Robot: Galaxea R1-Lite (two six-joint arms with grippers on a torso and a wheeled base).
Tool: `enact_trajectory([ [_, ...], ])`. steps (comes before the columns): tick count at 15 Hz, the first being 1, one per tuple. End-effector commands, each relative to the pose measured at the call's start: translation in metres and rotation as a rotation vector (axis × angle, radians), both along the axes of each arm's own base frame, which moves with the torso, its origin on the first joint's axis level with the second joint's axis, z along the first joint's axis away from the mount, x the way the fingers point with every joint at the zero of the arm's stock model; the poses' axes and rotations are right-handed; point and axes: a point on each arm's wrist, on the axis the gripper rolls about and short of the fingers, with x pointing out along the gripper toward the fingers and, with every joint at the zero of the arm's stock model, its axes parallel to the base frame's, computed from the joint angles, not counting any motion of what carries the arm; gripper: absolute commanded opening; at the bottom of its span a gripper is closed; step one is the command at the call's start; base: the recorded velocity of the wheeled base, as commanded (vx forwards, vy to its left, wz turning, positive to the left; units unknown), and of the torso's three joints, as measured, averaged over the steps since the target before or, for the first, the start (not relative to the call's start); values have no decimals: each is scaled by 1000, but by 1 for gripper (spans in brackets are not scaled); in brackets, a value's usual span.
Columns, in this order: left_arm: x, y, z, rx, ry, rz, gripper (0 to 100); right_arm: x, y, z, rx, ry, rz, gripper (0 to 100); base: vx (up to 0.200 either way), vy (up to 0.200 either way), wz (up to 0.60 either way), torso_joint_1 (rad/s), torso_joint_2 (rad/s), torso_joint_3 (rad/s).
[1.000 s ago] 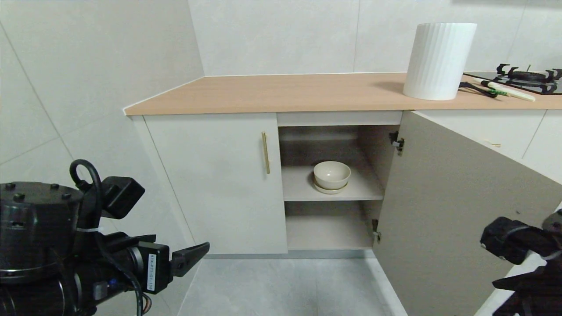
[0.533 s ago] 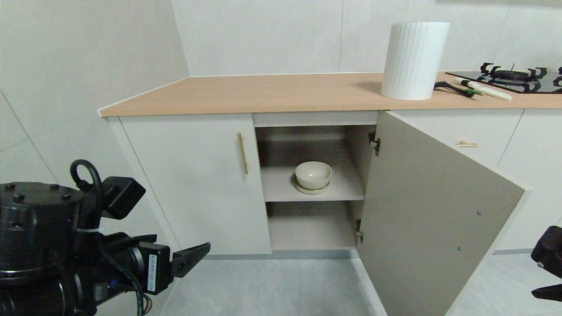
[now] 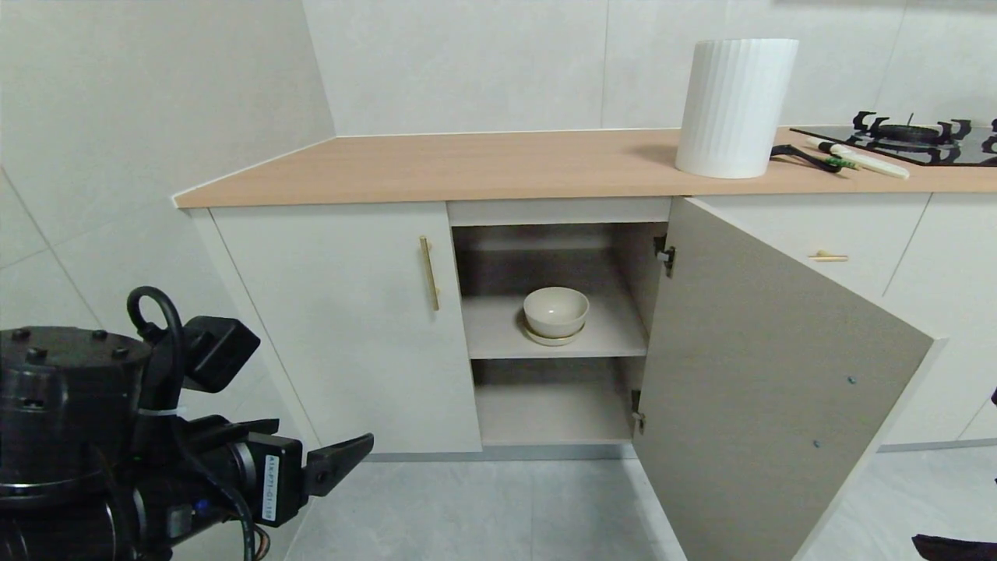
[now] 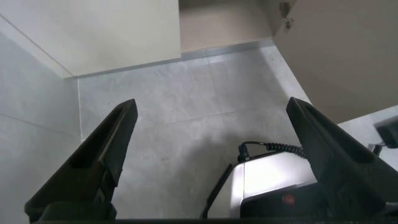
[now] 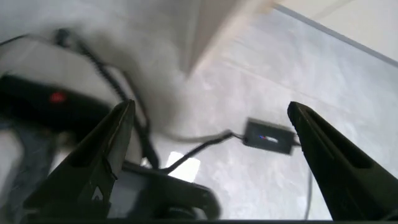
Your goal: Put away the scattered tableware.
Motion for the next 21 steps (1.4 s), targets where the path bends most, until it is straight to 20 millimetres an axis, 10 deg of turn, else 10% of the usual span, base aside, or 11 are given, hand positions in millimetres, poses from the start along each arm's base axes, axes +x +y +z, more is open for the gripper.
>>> enact_trajectory([
  [1,0,0,0,-1,-1,1,100,10,-18,3,-46,-2,-123,100,0,0,0,0,0,0],
  [9,0,0,-2,4,6,0,100,47,-50,11,-41,-104,-358,100,0,0,0,0,0,0],
  [21,0,0,-1,8,2,-3,100,80,-45,5,112,-183,-379,100,0,0,0,0,0,0],
])
